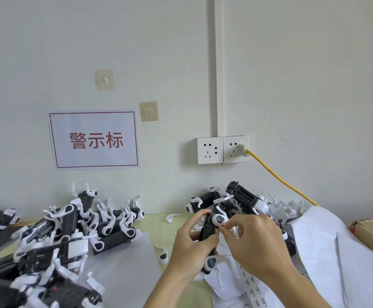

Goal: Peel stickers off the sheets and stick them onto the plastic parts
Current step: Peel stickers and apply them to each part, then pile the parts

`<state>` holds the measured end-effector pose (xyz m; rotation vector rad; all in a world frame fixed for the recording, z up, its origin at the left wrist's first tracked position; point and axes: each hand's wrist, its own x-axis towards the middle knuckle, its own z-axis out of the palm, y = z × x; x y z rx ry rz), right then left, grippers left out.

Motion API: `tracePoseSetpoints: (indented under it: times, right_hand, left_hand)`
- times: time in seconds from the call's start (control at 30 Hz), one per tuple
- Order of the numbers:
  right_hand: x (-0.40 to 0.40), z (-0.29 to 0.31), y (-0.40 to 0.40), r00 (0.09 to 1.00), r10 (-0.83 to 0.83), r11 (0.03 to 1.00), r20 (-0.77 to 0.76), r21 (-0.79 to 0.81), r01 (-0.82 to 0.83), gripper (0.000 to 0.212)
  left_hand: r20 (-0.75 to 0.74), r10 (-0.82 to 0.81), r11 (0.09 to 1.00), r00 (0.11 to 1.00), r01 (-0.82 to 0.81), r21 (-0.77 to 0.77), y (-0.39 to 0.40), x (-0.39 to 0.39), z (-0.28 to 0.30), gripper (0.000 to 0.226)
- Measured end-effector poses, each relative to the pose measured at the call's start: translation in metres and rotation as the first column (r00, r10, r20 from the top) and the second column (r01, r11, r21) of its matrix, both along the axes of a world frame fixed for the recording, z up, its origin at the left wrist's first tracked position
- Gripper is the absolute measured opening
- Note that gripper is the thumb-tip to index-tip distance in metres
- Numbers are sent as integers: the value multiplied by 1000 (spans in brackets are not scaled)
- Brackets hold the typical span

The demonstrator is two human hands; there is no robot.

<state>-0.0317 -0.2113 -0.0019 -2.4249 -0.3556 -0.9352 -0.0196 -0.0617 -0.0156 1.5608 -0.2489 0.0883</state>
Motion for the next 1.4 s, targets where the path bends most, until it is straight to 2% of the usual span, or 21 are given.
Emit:
tracePoseSetpoints:
  times: [0.07,0.17,0.27,0.43,0.7,0.87,1.0,1.13,1.2,1.3,1.4]
  right_hand:
    - [-3,2,-1,998,33,999,48,-3,-32,21]
    - [-8,3,0,984,177,984,32,10,-177,36]
    - [-11,4,1,957,289,957,-11,39,-288,37]
    - [-10,2,1,970,242,970,-31,-19,-243,44]
    - [-8,2,0,985,172,984,8,-38,-172,31]
    - [-8,2,0,979,198,980,39,6,-198,34]
    - [-9,2,1,964,266,964,-26,13,-266,40]
    - [-5,-1,0,981,194,981,-28,-26,-194,35]
    - [-2,-2,-1,984,176,984,7,8,-176,29]
    - [3,-4,-3,983,173,967,69,178,-182,22]
    - [6,-3,-2,985,101,931,141,336,-144,19]
  left_hand:
    - [-28,20,999,999,-22,-49,0,1,-1,53]
    - [-97,21,986,995,-36,-163,1,5,-2,46]
    - [-142,-45,963,989,5,-271,2,5,0,43]
    - [-127,-54,946,990,10,-323,4,6,2,45]
    - [-100,-49,956,994,17,-294,2,6,-1,50]
    - [-100,-39,941,994,3,-339,2,7,1,47]
    - [-97,-23,943,995,-11,-333,3,7,1,47]
    - [-90,-37,935,995,2,-355,4,6,2,50]
    - [-87,-62,927,994,25,-373,3,6,2,50]
    - [-62,-79,932,995,52,-360,3,6,1,51]
    - [-32,-75,943,997,60,-326,3,7,-1,49]
